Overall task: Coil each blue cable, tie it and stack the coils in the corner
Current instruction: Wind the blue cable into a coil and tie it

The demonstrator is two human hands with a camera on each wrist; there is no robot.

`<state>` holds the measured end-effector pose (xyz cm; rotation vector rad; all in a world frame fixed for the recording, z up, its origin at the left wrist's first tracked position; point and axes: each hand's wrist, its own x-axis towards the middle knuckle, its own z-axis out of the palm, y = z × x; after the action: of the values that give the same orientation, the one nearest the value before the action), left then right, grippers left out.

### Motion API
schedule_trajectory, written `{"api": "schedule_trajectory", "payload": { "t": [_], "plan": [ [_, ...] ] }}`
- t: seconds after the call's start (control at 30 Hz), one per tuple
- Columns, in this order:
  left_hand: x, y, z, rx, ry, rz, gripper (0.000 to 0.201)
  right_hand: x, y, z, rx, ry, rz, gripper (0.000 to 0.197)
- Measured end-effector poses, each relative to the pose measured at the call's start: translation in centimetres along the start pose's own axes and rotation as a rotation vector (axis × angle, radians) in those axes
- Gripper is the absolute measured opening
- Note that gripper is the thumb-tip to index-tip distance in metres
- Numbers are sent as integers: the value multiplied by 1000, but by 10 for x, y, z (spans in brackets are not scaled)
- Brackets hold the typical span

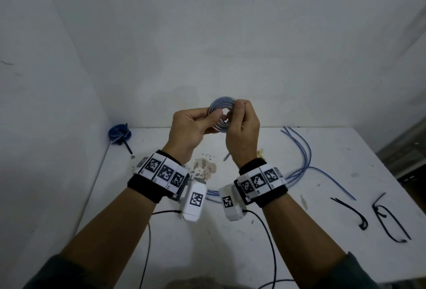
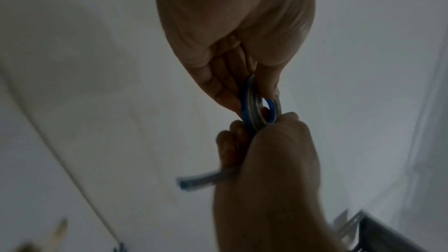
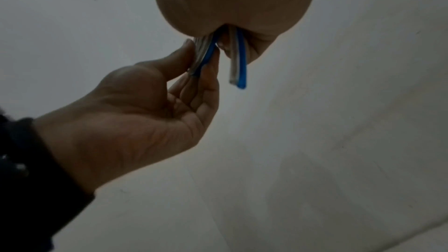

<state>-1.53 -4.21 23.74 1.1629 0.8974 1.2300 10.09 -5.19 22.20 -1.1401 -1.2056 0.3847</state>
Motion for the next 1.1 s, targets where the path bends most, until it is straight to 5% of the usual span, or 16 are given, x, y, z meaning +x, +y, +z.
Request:
{"api": "schedule_trajectory", "payload": {
  "t": [0.17, 0.37, 0.67, 0.97, 1.1],
  "plan": [
    [6, 11, -20, 146, -208, -20, 30, 10, 1, -16, -151, -238, -126, 24],
    [15, 21, -18, 330, -172, 131, 8, 21, -3, -26, -195, -351, -134, 31],
    [10, 3, -16, 366, -116, 186, 15, 37, 2, -45, -234, -446, -108, 31],
    [15, -4, 1, 191, 41, 233, 17, 6, 10, -15, -83, -104, -95, 26],
    [14, -8, 5, 44, 79, 132, 16, -8, 12, 5, 103, 40, 76, 35]
  ]
}}
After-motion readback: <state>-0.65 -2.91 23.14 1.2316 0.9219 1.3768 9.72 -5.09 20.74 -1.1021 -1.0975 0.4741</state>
